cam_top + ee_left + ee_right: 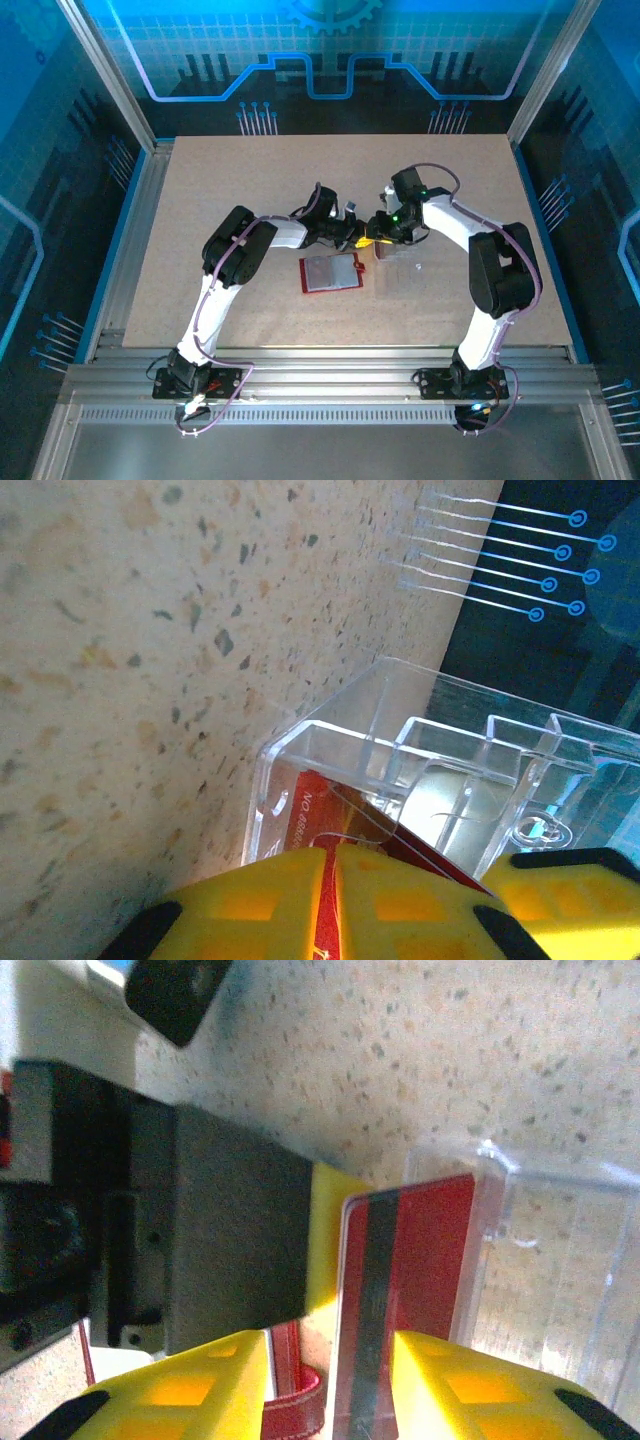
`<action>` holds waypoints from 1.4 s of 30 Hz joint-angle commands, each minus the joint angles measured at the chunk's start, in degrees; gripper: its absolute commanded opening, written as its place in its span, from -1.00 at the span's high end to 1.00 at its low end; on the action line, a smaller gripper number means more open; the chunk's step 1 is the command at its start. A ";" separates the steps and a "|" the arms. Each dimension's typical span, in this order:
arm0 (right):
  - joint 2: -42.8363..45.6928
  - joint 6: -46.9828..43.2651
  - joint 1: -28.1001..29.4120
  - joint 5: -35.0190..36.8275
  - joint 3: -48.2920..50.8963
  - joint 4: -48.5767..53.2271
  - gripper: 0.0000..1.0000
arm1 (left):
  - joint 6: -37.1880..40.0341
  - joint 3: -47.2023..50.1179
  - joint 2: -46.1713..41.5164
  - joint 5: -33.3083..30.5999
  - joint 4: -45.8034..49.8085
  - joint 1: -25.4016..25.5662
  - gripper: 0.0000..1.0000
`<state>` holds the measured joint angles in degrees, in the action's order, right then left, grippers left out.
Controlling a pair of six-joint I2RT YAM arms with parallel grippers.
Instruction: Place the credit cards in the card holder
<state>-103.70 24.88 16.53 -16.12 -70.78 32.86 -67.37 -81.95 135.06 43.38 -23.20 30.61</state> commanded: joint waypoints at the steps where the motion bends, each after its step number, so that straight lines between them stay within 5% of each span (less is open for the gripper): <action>1: 1.33 -1.10 -0.84 -3.89 2.18 3.06 0.20 | -0.21 1.17 -0.24 -1.54 3.47 0.33 0.70; 19: -2.79 -3.12 1.47 2.63 -1.01 6.67 0.20 | -0.07 0.30 0.02 -1.41 3.84 1.07 0.69; 28: -0.47 -3.77 1.46 -0.73 -1.11 5.20 0.38 | -0.07 -0.57 0.29 -1.23 4.04 1.47 0.68; 42: 0.32 -3.93 0.78 -6.14 -1.64 4.07 0.32 | -4.44 1.86 -0.42 0.48 -2.29 3.46 0.68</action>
<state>-104.88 21.74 17.28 -18.04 -70.96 37.91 -69.80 -81.36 134.96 42.63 -25.21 31.57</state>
